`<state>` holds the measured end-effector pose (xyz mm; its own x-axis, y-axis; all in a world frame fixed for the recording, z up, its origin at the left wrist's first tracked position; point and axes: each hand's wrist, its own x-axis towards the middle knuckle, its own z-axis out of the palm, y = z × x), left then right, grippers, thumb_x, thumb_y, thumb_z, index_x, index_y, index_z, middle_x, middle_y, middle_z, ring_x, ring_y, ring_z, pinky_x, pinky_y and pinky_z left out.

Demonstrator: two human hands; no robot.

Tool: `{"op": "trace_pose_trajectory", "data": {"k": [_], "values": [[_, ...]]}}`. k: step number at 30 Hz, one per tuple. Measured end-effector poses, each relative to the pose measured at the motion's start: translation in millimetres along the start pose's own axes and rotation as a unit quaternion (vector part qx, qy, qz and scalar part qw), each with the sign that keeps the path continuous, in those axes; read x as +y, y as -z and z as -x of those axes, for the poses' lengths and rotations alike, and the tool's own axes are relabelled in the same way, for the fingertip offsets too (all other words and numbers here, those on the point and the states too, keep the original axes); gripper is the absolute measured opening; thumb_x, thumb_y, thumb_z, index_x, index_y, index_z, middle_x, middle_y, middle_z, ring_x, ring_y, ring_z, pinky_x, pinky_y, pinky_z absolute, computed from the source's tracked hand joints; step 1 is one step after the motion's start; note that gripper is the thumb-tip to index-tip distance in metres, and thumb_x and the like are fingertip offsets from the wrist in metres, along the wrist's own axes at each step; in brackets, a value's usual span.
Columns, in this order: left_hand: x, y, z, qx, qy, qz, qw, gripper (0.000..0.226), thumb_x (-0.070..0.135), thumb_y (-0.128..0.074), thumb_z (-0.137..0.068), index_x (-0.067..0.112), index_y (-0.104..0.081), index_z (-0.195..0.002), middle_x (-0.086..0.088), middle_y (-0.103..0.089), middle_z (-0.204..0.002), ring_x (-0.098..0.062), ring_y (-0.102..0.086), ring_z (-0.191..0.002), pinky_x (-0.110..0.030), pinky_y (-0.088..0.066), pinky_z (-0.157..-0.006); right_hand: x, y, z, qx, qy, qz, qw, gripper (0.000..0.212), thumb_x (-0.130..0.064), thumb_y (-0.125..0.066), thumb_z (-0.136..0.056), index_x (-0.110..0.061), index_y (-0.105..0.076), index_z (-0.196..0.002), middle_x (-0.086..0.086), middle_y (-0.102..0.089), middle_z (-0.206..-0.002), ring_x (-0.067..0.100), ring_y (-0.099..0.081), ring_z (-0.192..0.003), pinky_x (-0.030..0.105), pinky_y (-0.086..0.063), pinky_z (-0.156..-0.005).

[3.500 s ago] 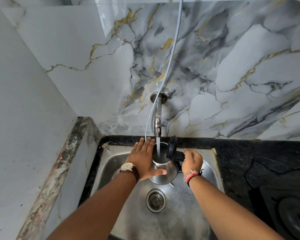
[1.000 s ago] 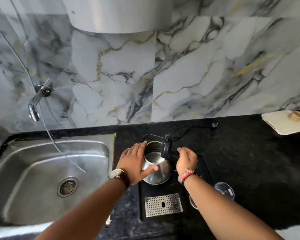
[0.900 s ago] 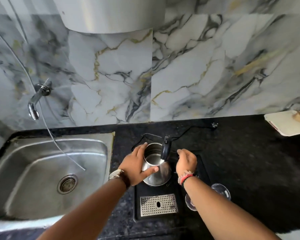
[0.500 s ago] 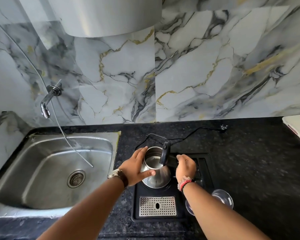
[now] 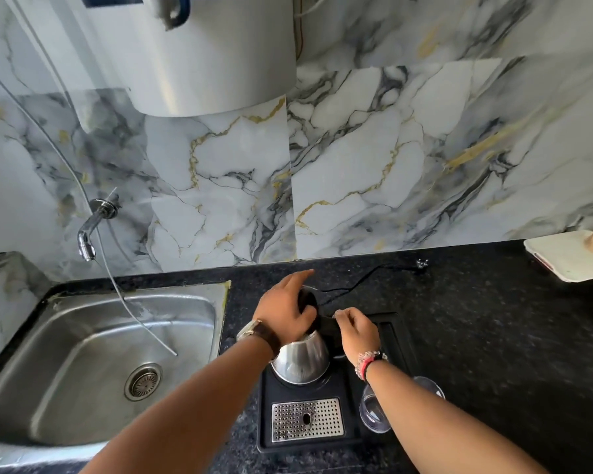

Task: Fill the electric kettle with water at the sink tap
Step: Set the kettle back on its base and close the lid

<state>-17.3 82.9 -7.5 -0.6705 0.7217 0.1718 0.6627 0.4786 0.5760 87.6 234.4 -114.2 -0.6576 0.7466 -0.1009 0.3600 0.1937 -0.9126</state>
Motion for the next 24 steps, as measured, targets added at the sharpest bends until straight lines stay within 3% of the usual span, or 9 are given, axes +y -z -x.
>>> {"op": "trace_pose_trajectory", "data": {"k": [3,6,10,14,17,22,24], "values": [[-19,-1,6,-0.012,-0.014,-0.028,0.999,0.066,0.035,-0.051,-0.085,0.029,-0.043,-0.150,0.000,-0.050,-0.152,-0.025,-0.053,-0.130,-0.038,-0.047,-0.103,-5,5,3,-0.012,0.031,0.029,0.999,0.022,-0.039,-0.063,-0.098,-0.022,-0.074,-0.090,-0.003,-0.077,-0.079,0.019,-0.070,-0.077,0.038,-0.056,-0.072],[-33,-14,11,-0.046,0.009,-0.105,0.993,0.067,0.060,-0.038,-0.097,0.029,-0.032,-0.156,0.003,-0.035,-0.162,-0.025,-0.040,-0.141,-0.044,-0.039,-0.111,-9,5,7,-0.042,0.070,0.066,0.994,0.024,-0.039,-0.059,-0.100,-0.022,-0.076,-0.097,-0.002,-0.080,-0.088,0.020,-0.072,-0.085,0.038,-0.056,-0.076],[-48,-33,18,-0.092,0.060,-0.172,0.979,0.093,0.084,-0.018,-0.088,0.027,-0.018,-0.161,0.005,-0.019,-0.168,-0.024,-0.019,-0.152,-0.049,-0.026,-0.119,-6,1,9,-0.038,0.087,0.073,0.993,0.026,-0.037,-0.056,-0.102,-0.022,-0.077,-0.100,-0.002,-0.081,-0.097,0.021,-0.072,-0.093,0.037,-0.054,-0.081],[-54,-50,25,-0.055,0.066,-0.141,0.986,0.097,0.086,-0.022,-0.087,0.023,-0.016,-0.161,-0.001,-0.026,-0.166,-0.026,-0.023,-0.151,-0.050,-0.029,-0.118,-1,0,10,-0.035,0.112,0.058,0.991,0.026,-0.035,-0.053,-0.103,-0.022,-0.076,-0.103,-0.004,-0.080,-0.103,0.017,-0.072,-0.097,0.034,-0.053,-0.086],[-55,-55,28,-0.053,0.084,-0.148,0.984,0.097,0.086,-0.021,-0.087,0.024,-0.014,-0.161,0.000,-0.025,-0.167,-0.025,-0.013,-0.154,-0.051,-0.020,-0.120,0,1,10,-0.041,0.111,0.059,0.991,0.030,-0.039,-0.051,-0.102,-0.020,-0.075,-0.103,-0.003,-0.080,-0.102,0.018,-0.071,-0.097,0.036,-0.054,-0.086],[-49,-42,26,-0.115,0.096,-0.192,0.970,0.102,0.091,-0.010,-0.082,0.028,-0.002,-0.162,0.006,-0.009,-0.170,-0.022,0.003,-0.155,-0.051,-0.005,-0.124,-10,6,14,-0.059,0.113,0.114,0.985,0.029,-0.039,-0.053,-0.104,-0.020,-0.073,-0.106,0.002,-0.080,-0.104,0.025,-0.072,-0.100,0.036,-0.053,-0.085],[-42,-28,22,-0.137,0.088,-0.217,0.962,0.106,0.094,-0.004,-0.079,0.028,0.001,-0.162,0.007,0.000,-0.170,-0.022,0.007,-0.155,-0.051,-0.002,-0.124,-23,15,11,-0.065,0.128,0.142,0.979,0.029,-0.037,-0.055,-0.103,-0.018,-0.072,-0.117,0.003,-0.079,-0.115,0.026,-0.071,-0.109,0.035,-0.052,-0.093]]}}
